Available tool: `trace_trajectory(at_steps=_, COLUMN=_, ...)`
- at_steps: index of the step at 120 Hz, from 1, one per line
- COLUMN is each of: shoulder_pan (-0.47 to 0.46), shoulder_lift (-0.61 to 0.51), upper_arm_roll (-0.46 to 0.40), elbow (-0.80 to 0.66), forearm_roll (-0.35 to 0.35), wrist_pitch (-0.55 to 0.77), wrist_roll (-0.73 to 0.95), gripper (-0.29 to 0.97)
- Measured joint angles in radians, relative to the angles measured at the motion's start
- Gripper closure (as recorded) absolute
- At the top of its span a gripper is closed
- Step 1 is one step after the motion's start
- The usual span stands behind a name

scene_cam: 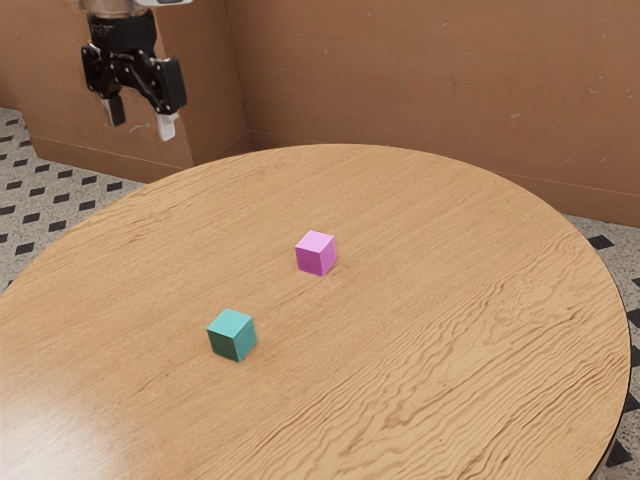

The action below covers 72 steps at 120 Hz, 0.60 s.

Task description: Pick up the blue block with one arm, and put the blue block on the pink block with one arm

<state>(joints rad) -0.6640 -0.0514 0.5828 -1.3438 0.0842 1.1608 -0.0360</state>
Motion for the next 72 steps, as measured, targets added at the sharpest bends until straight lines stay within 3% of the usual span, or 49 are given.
trace_trajectory(at_steps=15, shoulder_pan=-0.04, shoulder_lift=0.011, upper_arm_roll=0.002, elbow=-0.004, forearm_roll=0.005, wrist_pitch=0.179, wrist_roll=-0.012, gripper=0.02)
trace_trajectory(at_steps=34, shoulder_pan=-0.034, shoulder_lift=0.05, upper_arm_roll=0.016, elbow=-0.027, forearm_roll=-0.021, wrist_pitch=0.295, wrist_roll=-0.032, gripper=0.02)
trace_trajectory(at_steps=47, shoulder_pan=-0.06, shoulder_lift=0.061, upper_arm_roll=0.052, elbow=-0.198, forearm_roll=-0.025, wrist_pitch=0.385, wrist_roll=-0.061, gripper=0.02)
trace_trajectory(at_steps=58, shoulder_pan=-0.085, shoulder_lift=0.104, upper_arm_roll=0.102, elbow=-0.408, forearm_roll=-0.039, wrist_pitch=0.541, wrist_roll=-0.082, gripper=0.02)
trace_trajectory(at_steps=72, shoulder_pan=-0.013, shoulder_lift=0.203, upper_arm_roll=0.141, elbow=-0.553, forearm_roll=-0.095, wrist_pitch=0.747, wrist_roll=-0.102, gripper=0.02)
